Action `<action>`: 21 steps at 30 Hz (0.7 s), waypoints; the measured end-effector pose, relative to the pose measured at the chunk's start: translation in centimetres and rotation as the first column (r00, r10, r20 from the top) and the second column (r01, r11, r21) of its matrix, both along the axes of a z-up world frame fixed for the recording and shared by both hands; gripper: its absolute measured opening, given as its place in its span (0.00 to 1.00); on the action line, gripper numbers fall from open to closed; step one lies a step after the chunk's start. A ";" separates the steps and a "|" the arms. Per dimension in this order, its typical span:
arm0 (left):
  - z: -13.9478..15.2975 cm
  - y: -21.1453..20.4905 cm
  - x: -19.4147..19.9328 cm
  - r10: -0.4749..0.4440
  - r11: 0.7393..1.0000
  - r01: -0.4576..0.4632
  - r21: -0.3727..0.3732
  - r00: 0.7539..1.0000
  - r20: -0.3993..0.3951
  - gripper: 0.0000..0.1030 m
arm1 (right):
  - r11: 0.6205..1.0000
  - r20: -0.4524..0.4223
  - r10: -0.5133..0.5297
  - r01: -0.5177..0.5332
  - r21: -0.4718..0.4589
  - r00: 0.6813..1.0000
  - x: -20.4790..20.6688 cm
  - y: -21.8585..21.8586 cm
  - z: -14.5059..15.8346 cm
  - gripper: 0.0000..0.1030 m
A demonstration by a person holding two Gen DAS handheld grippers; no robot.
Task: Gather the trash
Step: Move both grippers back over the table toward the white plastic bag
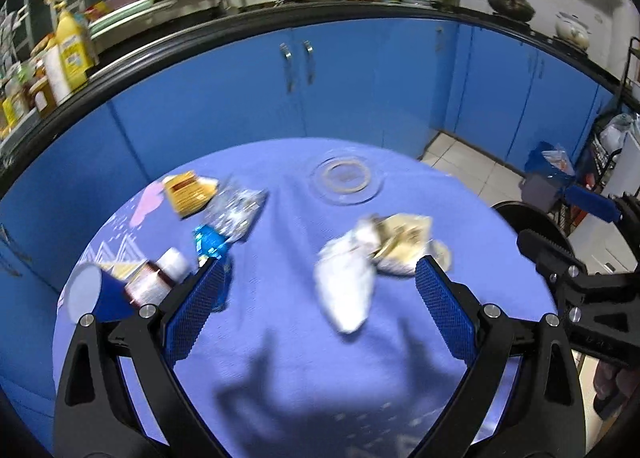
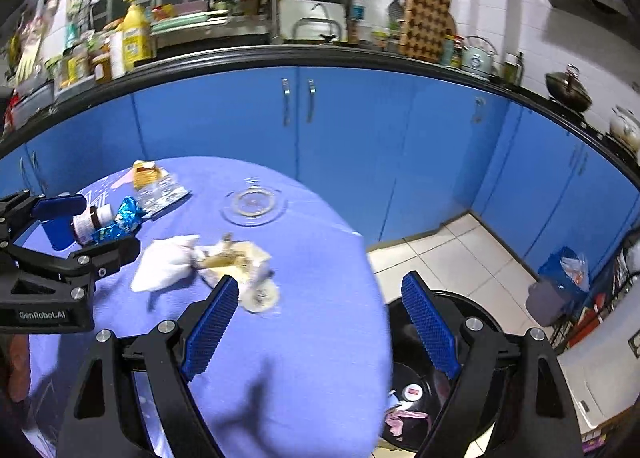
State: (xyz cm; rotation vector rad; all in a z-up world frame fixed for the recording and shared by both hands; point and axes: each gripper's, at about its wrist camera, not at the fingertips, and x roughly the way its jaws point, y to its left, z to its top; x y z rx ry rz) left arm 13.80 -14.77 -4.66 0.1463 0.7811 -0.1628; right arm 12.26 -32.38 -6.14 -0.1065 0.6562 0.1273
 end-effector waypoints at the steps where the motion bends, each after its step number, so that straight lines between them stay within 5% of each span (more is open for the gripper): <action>1: -0.2 0.6 0.0 0.002 1.000 -0.002 -0.002 1.000 -0.005 0.92 | 1.000 -0.006 0.004 -0.004 -0.004 1.000 0.2 0.5 -0.1 0.79; 21: -5.4 -0.2 4.0 -0.077 0.997 0.073 -0.036 0.989 -0.129 0.86 | 0.999 -0.130 -0.040 0.039 -0.010 0.991 4.2 1.0 -3.6 0.79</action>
